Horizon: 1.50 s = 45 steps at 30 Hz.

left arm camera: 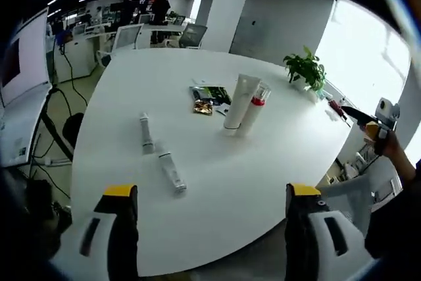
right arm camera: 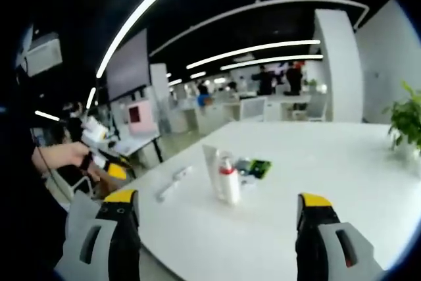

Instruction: Arrange the skincare products in the storage area until every visible bottle or jar stands upright without overlapping.

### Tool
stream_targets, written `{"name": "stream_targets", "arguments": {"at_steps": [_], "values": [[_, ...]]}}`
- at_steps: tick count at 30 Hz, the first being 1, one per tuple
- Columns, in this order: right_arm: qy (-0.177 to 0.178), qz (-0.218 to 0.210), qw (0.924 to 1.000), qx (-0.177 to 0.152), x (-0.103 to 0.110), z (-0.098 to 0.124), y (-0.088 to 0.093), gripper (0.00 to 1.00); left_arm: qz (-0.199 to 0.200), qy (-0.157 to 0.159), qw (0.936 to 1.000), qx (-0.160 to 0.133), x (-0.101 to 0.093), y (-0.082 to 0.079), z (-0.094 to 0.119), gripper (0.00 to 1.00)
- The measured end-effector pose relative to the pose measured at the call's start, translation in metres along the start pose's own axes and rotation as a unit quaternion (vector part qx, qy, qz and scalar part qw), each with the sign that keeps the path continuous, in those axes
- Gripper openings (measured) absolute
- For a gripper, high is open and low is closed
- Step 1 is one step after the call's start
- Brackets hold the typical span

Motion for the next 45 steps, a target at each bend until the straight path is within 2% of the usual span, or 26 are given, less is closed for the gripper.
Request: {"name": "stream_targets", "arguments": {"at_steps": [7, 19, 26, 31, 36, 45], "values": [[0.017, -0.012, 0.9998, -0.007, -0.001, 0.007, 0.005, 0.97, 0.001, -0.011, 0.9999, 0.007, 0.007, -0.009, -0.024, 0.82], [0.035, -0.019, 0.9992, 0.009, 0.000, 0.010, 0.012, 0.97, -0.018, -0.025, 0.9991, 0.029, 0.019, -0.017, -0.060, 0.75], [0.032, -0.021, 0.9992, 0.014, -0.001, 0.006, 0.013, 0.97, -0.025, -0.036, 0.9982, 0.041, 0.028, -0.018, -0.077, 0.69], [0.021, -0.031, 0.9993, -0.001, -0.003, 0.003, 0.011, 0.97, -0.021, -0.043, 0.9977, 0.048, 0.034, -0.020, -0.088, 0.66], [0.016, -0.027, 0.9994, 0.011, -0.008, -0.001, 0.013, 0.97, -0.016, -0.049, 0.9968, 0.062, 0.043, -0.023, -0.102, 0.65], [0.011, -0.037, 0.9992, 0.013, -0.016, -0.007, 0.015, 0.97, -0.009, -0.061, 0.9945, 0.084, 0.055, -0.031, -0.127, 0.63]]}}
Point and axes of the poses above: the point that each gripper's makers call its tool centre point, and the gripper's own axes: z roughly backward along the fingers, x roughly to its left, y roughly out of its underside, the point moved 6 cm from there along z, roughly backward along the fingers, and after that the axes turned 14 degrees about -y, right-handed, at the moved point
